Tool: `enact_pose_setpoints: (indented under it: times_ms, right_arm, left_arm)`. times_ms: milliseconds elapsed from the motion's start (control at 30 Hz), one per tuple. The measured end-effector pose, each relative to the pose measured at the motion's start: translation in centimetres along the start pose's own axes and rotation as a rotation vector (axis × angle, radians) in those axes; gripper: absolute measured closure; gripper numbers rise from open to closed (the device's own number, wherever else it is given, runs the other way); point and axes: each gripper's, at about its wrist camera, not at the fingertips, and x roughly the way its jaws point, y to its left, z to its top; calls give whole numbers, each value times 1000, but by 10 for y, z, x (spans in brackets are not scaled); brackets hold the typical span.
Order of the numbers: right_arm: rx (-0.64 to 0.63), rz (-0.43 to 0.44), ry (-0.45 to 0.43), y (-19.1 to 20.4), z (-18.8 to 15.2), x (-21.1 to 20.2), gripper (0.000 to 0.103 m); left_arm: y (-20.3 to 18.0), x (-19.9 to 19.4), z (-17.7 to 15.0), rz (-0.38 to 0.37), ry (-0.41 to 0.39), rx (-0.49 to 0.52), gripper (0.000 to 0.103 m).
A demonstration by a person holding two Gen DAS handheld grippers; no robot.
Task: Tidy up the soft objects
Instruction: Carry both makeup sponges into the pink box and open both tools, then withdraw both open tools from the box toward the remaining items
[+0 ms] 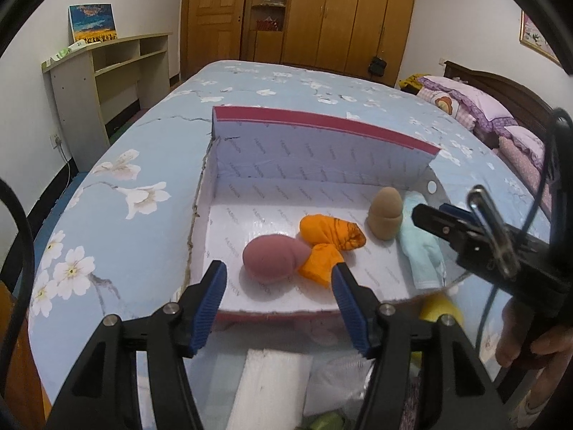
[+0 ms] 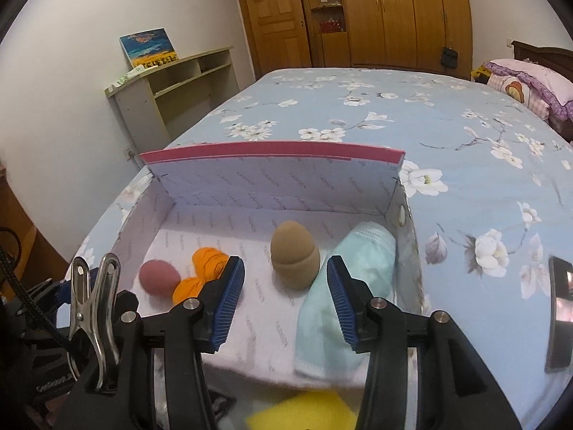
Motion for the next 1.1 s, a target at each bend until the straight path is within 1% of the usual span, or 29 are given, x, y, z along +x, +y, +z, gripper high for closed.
enact_pose_setpoints:
  times_ms: [133, 333, 533, 833, 933, 1100]
  right_arm:
    - [5, 15, -8, 1, -8, -17, 54]
    - [22, 39, -4, -1, -22, -35, 54]
    - [14, 35, 3, 2, -42, -50, 54]
    - [8, 17, 40, -1, -69, -53, 54]
    - [32, -1, 59, -6, -80, -52, 54]
    - [64, -6, 101, -13, -95, -47, 54]
  left_arm:
    - [4, -8, -6, -3, 8, -9, 39]
    - [13, -16, -20, 13, 19, -21, 39]
    - [17, -21, -34, 12, 41, -35, 39]
    - [18, -20, -56, 19, 73, -17, 39]
    - [20, -17, -62, 21, 87, -22, 39]
    - [24, -13, -71, 23, 107, -30, 39]
